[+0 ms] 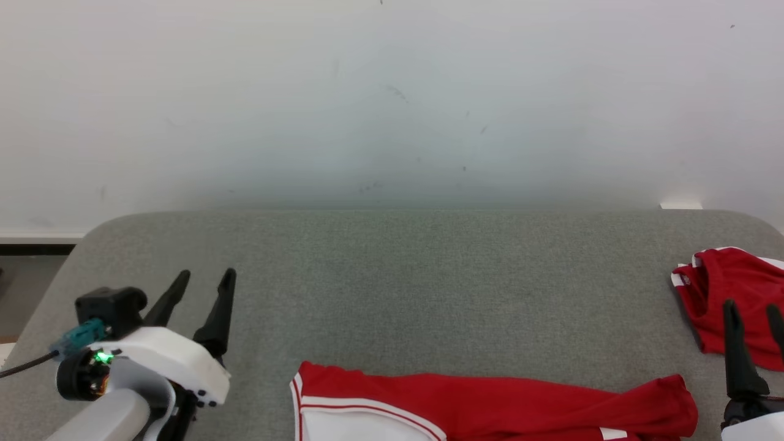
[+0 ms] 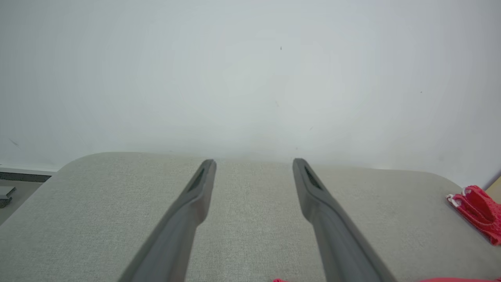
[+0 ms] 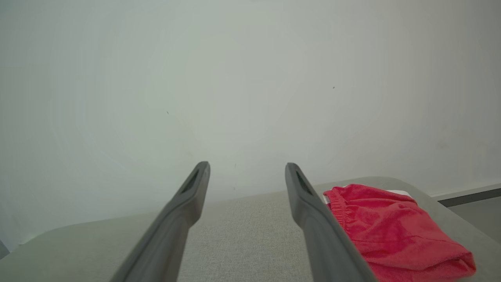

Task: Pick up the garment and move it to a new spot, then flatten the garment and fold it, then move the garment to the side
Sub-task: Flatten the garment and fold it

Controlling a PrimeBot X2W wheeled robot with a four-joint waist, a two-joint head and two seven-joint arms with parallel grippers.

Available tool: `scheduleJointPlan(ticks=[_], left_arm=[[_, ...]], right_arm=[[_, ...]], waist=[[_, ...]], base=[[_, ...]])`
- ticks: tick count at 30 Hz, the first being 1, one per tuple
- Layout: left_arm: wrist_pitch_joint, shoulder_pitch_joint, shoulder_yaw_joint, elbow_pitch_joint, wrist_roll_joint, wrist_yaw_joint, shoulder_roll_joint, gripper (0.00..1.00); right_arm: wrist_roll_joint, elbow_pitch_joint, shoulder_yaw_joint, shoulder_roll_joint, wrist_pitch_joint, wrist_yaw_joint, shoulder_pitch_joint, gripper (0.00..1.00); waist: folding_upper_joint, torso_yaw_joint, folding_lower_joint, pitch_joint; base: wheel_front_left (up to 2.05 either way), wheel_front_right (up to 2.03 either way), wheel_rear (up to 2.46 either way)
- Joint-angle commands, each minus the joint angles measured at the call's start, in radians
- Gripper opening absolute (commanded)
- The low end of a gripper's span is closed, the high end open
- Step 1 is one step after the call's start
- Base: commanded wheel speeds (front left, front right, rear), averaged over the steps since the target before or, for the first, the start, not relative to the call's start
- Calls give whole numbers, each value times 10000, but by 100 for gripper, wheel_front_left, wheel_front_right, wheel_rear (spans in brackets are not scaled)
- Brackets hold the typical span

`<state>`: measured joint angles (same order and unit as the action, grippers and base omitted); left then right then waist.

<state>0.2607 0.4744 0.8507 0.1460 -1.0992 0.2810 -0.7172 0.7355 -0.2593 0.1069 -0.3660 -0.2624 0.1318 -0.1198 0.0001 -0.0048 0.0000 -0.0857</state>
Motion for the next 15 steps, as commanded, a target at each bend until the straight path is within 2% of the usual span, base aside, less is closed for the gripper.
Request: scheduleJointPlan(ticks=[1,3,5,6,12,15], left_arm=[[35,-565,-965,-369,822,338,373,100],[30,-1396,-1917,-751,1676,593,787,100],[33,-2205,-2932,-1152,2334,651,1375,100],[33,-2205,-2932,-1152,2334,651,1375,100],[36,-4341,-5115,-1719,4602,163,3075,100],[37,-5038,-5727,-1686,5529,-242,3934,100]], right_arm=[[-476,357,-331,336,-24,-23,469,100],[-876,601,-563,682,-25,-23,850,100],[-1103,739,-689,1004,-23,-23,1125,100],[-1103,739,-689,1004,-23,-23,1125,100],[-1723,921,-907,1585,-24,-23,1683,100],[-1894,753,-957,1708,-23,-23,1834,100]], waist=[[-1,23,0,11],[-1,-11,0,33],[-1,-65,0,51],[-1,-65,0,51],[-1,-280,0,148],[-1,-343,0,226]], base=[[0,0,0],[0,0,0],[0,0,0],[0,0,0],[0,0,0],[0,0,0]])
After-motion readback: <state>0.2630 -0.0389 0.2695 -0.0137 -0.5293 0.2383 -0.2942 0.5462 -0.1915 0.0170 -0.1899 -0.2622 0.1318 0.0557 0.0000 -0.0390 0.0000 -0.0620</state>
